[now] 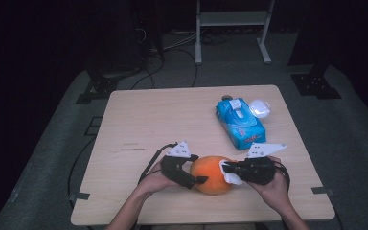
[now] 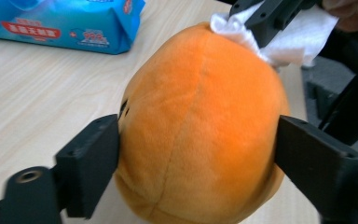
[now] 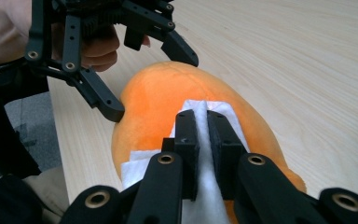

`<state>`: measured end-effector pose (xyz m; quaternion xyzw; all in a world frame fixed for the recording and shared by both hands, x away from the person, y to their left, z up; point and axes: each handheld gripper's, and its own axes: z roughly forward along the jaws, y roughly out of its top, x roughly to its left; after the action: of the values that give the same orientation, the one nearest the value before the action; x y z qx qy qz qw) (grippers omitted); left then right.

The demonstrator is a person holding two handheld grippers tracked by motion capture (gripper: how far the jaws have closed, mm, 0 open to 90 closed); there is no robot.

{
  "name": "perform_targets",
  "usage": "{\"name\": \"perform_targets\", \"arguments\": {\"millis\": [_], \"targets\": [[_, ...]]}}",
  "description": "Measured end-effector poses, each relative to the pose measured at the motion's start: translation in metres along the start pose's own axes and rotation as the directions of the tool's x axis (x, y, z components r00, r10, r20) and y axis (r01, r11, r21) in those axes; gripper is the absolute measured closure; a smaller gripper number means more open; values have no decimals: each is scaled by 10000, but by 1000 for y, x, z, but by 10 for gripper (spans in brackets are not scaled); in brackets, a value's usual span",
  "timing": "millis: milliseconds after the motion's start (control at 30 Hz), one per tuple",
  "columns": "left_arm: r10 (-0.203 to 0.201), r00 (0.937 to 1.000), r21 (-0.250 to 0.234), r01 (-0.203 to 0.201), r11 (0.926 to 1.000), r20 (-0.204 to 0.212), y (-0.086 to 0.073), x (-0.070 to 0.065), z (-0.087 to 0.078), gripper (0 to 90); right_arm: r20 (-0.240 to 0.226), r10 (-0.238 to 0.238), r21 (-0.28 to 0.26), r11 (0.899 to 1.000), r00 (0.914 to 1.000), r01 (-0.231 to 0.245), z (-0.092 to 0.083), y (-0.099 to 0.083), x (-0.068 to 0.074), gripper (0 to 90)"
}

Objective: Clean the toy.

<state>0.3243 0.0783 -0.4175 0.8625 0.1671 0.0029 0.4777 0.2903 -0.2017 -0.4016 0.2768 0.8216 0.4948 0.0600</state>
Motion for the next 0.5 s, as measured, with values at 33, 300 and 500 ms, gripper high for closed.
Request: {"name": "perform_targets", "arguments": {"millis": [33, 300, 500], "targets": [[21, 10000, -1, -21, 10000, -18, 0, 0, 0, 135, -30, -27, 14, 10000, 10000, 27, 1, 0, 0, 827], [500, 9951, 98, -493, 9987, -859, 0, -3, 5, 177, -70, 96, 91, 9999, 9999, -96, 4, -1, 3, 828], [220, 9949, 80, -213, 9997, -988, 0, 0, 0, 177, -91, 27, 112, 9999, 10000, -26, 5, 0, 5, 827]]}}
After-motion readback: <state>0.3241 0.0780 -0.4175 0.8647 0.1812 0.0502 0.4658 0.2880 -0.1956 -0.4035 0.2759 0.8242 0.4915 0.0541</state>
